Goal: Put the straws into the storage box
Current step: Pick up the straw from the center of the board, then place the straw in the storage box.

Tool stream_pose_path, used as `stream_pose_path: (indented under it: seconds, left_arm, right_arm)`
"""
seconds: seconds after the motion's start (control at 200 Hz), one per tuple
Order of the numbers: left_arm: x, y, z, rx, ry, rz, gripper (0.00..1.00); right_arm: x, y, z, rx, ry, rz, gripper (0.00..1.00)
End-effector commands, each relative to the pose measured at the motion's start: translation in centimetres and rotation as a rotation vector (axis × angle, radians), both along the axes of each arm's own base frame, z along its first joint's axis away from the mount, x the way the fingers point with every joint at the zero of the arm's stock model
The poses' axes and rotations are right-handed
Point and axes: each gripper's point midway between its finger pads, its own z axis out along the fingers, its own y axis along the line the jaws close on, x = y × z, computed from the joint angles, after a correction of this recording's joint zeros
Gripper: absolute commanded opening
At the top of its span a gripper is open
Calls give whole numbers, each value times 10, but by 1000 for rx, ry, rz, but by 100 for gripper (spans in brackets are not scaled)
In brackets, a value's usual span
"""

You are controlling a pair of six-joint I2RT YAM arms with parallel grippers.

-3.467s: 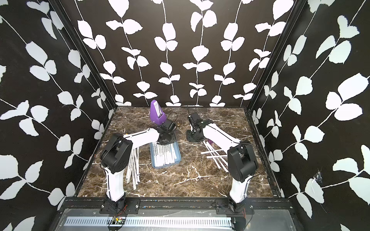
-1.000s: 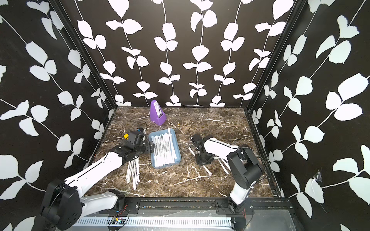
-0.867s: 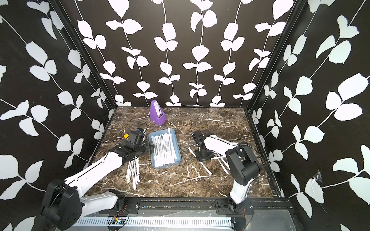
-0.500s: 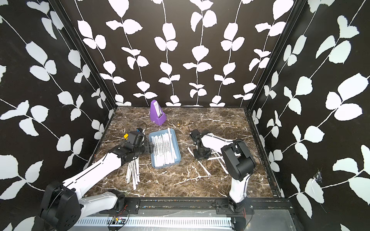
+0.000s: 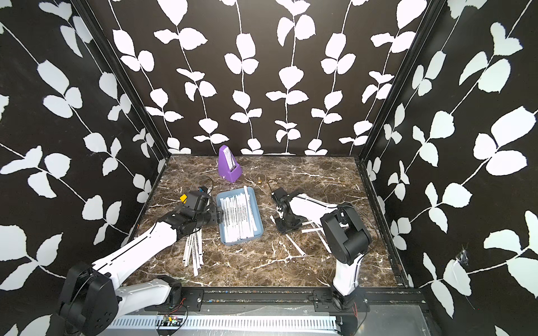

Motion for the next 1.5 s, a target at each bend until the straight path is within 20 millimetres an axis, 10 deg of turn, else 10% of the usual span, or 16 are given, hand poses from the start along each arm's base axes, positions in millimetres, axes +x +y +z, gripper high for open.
stream_pose_path:
  seconds: [0.0, 0.26, 0.515, 0.805, 1.215, 1.495]
  left_arm:
    - [-1, 1, 0, 4, 10, 1, 77]
    - [-4, 13, -5, 27, 36, 53, 76]
    - [-10, 14, -32, -6, 135, 118, 69]
    - [-6, 3, -43, -27, 158, 78, 68]
    - [-6, -1, -49, -40, 165, 63, 68]
    - [-4, 1, -43, -30, 149, 60, 68]
  right_arm:
    - [-1, -2, -8, -35, 11, 36, 23]
    - [12, 19, 37, 19, -105, 63, 0]
    - [61, 108, 120, 266, -282, -61, 0]
    - [112, 168, 92, 255, -303, -90, 0]
    - [101, 152, 29, 66, -182, -37, 1]
    - [113, 154, 61, 85, -248, -63, 19]
